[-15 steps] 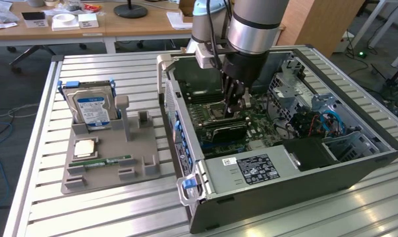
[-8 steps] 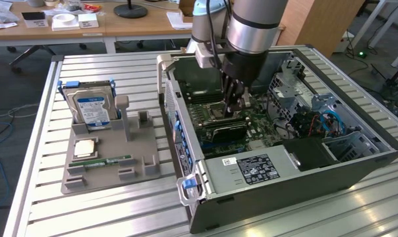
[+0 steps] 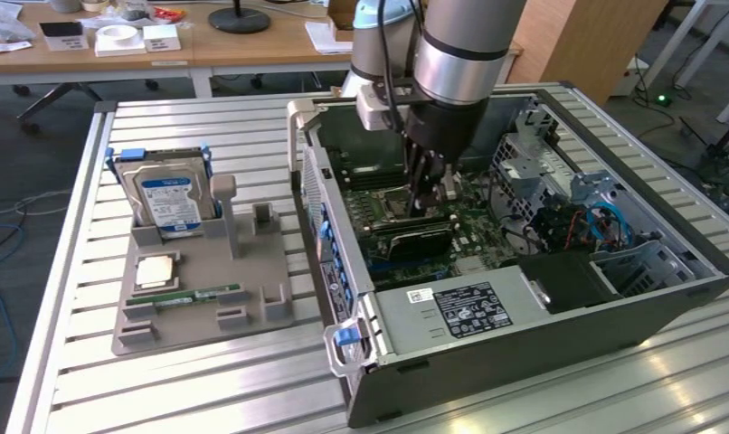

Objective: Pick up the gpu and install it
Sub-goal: 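Press down on the gpu until it lock into place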

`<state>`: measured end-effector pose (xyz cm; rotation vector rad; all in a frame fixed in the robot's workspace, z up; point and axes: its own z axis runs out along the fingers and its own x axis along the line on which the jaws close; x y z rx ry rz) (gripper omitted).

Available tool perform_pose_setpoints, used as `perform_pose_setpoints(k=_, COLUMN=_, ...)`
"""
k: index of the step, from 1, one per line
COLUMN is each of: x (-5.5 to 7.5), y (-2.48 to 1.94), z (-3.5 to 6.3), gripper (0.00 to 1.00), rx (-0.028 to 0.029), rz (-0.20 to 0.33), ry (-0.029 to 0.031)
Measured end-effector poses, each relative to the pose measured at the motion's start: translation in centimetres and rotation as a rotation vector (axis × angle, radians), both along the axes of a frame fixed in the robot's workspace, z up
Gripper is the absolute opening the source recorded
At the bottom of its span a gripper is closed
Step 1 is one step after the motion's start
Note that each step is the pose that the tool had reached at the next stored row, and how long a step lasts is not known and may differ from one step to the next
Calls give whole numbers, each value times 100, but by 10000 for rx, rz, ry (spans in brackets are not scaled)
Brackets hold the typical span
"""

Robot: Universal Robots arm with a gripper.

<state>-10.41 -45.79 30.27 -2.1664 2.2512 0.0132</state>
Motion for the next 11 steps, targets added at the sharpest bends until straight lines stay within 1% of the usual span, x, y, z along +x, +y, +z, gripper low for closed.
perform_pose_setpoints(k=7, x=0, y=0, z=-116, gripper=11, rx=0, rz=0, ry=-4)
perform_pose_setpoints(k=11, x=0, y=1, z=-156, gripper=11, rx=0, rz=-1, ry=-3)
